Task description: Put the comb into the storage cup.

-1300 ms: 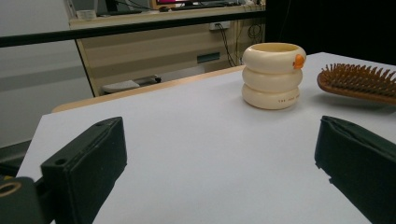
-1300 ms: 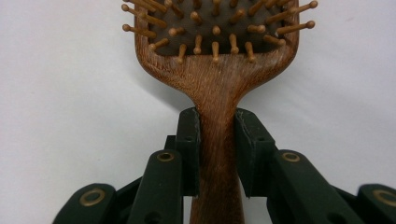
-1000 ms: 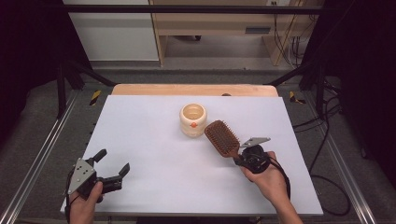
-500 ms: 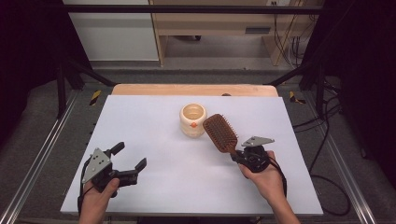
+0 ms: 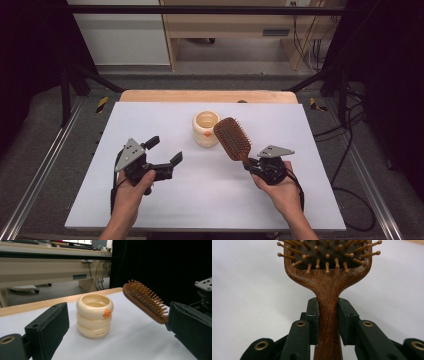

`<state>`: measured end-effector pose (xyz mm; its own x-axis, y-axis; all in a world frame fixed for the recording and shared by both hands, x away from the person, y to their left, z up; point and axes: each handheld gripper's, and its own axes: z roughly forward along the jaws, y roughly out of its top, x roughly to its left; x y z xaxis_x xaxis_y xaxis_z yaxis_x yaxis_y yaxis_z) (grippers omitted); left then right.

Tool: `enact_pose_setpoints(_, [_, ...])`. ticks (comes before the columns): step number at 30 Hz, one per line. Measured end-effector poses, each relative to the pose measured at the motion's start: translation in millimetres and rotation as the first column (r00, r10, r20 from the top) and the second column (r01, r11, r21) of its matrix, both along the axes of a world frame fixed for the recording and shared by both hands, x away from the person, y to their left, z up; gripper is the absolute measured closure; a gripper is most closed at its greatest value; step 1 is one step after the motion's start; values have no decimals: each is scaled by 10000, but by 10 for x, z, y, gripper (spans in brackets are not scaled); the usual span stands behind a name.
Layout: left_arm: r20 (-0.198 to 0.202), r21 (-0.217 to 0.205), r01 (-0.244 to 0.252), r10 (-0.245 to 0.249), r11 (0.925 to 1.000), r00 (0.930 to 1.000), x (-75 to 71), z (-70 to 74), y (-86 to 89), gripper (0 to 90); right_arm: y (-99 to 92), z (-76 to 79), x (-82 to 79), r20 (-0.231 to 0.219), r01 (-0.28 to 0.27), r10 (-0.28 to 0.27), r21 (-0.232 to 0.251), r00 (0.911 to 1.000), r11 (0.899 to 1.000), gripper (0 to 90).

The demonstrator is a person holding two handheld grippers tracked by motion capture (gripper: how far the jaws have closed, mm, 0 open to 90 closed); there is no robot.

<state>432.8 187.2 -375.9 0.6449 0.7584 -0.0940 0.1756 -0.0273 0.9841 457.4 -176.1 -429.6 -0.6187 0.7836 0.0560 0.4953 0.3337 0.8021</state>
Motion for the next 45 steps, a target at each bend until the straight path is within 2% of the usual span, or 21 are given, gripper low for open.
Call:
enact_pose_setpoints(4, [89, 245, 193, -195, 9995, 9998, 39, 55, -188, 41, 39, 29, -10, 307, -102, 98, 126, 9995, 9999, 726])
enact_pose_setpoints(9, [-58, 150, 289, -288, 9995, 9996, 102, 93, -305, 42, 52, 66, -29, 477, -114, 91, 479, 9988, 9988, 726])
enact_pose_setpoints(11, [-237, -5, 362, -362, 9993, 9991, 154, 113, -364, 43, 59, 74, -44, 569, -179, 147, 553, 9983, 9983, 726])
enact_pose_setpoints(14, [-181, -38, 320, -321, 9995, 9993, 173, 140, -416, 44, 76, 106, -74, 762, -148, 102, 604, 9970, 9981, 726])
enact_pose_setpoints(19, [-134, -236, 391, -394, 9990, 9991, 171, 202, -475, 45, 97, 166, -114, 1028, -226, 141, 819, 9946, 9964, 726])
enact_pose_setpoints(24, [-449, -443, 578, -598, 9973, 9972, 232, 205, -526, 46, 127, 200, -152, 1374, -216, 86, 939, 9905, 9953, 726])
enact_pose_setpoints(28, [-728, -805, 706, -765, 9943, 9944, 277, 186, -558, 47, 137, 218, -174, 1517, -188, 23, 1072, 9884, 9941, 726])
enact_pose_setpoints(32, [-927, -824, 967, -1042, 9919, 9902, 287, 188, -608, 47, 146, 230, -193, 1724, -285, 70, 1225, 9850, 9921, 726])
enact_pose_setpoints(38, [-796, -896, 1062, -1134, 9903, 9904, 263, 235, -658, 47, 184, 233, -218, 1790, -439, 202, 1294, 9836, 9906, 726])
enact_pose_setpoints(39, [-835, -1047, 1071, -1160, 9887, 9897, 260, 249, -667, 47, 202, 238, -236, 1908, -475, 210, 1354, 9814, 9897, 726])
enact_pose_setpoints(43, [-969, -960, 1078, -1170, 9895, 9884, 270, 250, -675, 47, 228, 254, -278, 2173, -594, 273, 1423, 9757, 9880, 726])
enact_pose_setpoints(45, [-1097, -1090, 1054, -1174, 9884, 9870, 281, 246, -672, 47, 256, 256, -306, 2234, -650, 324, 1404, 9742, 9880, 726])
